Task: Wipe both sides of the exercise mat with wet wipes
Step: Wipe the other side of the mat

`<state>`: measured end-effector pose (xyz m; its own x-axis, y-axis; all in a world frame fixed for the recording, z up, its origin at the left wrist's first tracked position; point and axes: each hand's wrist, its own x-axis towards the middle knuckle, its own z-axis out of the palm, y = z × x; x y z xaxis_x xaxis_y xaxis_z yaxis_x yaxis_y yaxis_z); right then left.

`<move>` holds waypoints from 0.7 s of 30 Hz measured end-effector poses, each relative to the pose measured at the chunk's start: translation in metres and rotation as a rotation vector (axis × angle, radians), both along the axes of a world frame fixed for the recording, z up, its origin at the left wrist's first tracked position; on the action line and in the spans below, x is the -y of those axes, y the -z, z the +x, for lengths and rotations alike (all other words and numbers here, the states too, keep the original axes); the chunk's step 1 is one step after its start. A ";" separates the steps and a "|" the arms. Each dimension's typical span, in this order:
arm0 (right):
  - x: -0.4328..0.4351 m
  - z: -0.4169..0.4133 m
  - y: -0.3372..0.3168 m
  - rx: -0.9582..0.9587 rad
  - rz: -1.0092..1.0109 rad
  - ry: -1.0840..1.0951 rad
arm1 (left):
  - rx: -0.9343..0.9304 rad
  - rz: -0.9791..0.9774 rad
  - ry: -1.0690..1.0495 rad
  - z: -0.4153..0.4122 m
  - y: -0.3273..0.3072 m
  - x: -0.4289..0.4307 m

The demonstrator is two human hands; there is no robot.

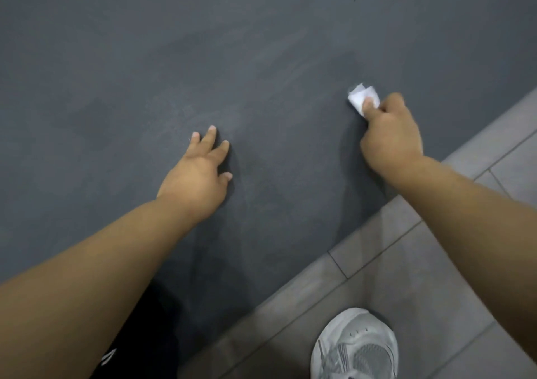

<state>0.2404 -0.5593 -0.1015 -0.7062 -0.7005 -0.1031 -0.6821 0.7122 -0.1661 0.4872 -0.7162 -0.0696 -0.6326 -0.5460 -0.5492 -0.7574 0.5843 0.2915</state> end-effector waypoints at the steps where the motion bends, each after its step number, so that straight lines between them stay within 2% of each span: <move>1: -0.001 0.005 0.000 0.045 0.064 0.030 | -0.007 0.013 0.007 0.003 0.001 -0.007; 4: -0.008 0.062 0.009 0.085 -0.047 -0.252 | -0.003 -0.001 0.028 0.010 0.007 -0.021; 7: -0.027 0.150 0.006 0.364 -0.080 -0.644 | -0.022 -0.037 0.031 0.011 0.011 -0.025; 9: -0.037 0.169 -0.005 0.431 -0.090 -0.801 | -0.034 -0.065 0.041 0.012 0.013 -0.027; 11: -0.042 0.139 -0.006 0.430 -0.098 -0.703 | -0.041 -0.077 0.044 0.012 0.014 -0.029; 12: -0.046 0.113 -0.001 0.323 -0.136 -0.594 | -0.050 -0.081 0.043 0.013 0.015 -0.030; 15: -0.060 0.030 0.004 0.094 -0.058 -0.047 | -0.074 -0.085 0.049 0.016 0.016 -0.032; 16: -0.067 0.014 0.001 0.039 -0.005 0.042 | -0.079 -0.086 0.051 0.017 0.017 -0.032; 17: -0.071 0.010 -0.004 0.044 0.050 0.095 | -0.087 -0.087 0.052 0.017 0.017 -0.033; 19: -0.073 0.028 -0.009 0.091 0.076 0.055 | -0.103 -0.091 0.054 0.017 0.018 -0.033; 21: -0.068 0.071 -0.006 0.137 -0.032 -0.154 | -0.116 -0.095 0.055 0.019 0.018 -0.032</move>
